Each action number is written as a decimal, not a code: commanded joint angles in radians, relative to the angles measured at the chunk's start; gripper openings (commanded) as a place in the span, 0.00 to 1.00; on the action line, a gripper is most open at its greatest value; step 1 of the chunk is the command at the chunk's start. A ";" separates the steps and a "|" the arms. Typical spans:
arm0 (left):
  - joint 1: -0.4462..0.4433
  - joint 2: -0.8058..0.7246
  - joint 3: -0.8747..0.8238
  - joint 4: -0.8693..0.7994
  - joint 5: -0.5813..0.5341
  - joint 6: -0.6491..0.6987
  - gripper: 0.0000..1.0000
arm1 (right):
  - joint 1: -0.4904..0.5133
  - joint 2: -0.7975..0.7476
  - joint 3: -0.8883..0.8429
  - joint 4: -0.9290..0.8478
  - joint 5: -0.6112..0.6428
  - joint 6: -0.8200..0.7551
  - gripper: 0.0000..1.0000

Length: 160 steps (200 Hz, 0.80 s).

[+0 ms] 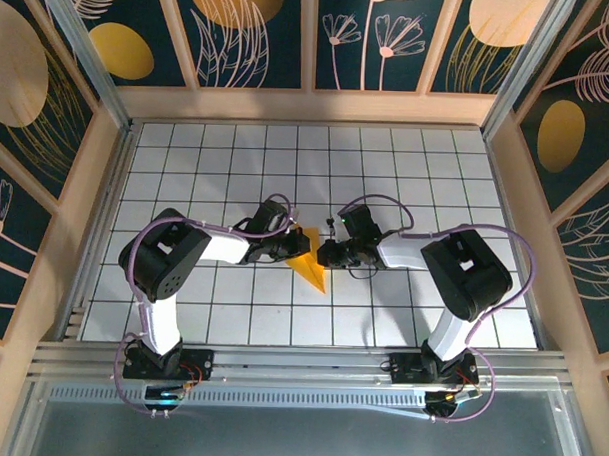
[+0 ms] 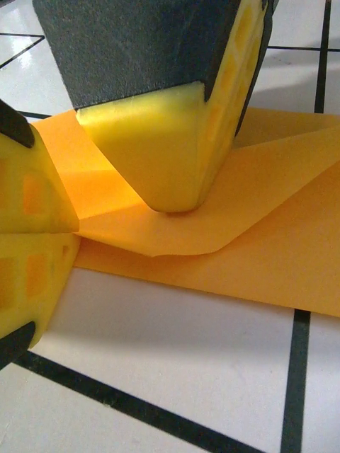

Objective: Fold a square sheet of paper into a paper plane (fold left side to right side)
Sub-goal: Fourth fold the wing at the center of the table.

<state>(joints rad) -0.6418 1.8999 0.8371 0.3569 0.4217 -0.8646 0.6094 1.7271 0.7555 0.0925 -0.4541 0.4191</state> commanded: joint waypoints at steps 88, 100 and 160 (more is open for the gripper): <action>-0.005 0.031 -0.039 -0.080 -0.069 0.026 0.00 | -0.056 -0.202 -0.014 -0.112 -0.023 0.001 0.26; -0.005 0.030 -0.039 -0.081 -0.070 0.027 0.00 | -0.056 -0.222 -0.032 -0.116 -0.051 0.007 0.19; -0.005 0.028 -0.035 -0.086 -0.074 0.028 0.00 | 0.032 -0.240 -0.113 -0.048 -0.167 0.080 0.00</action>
<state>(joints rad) -0.6445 1.8973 0.8310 0.3672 0.4137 -0.8642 0.6060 1.4956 0.6689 0.0181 -0.5709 0.4629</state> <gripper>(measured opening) 0.048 0.054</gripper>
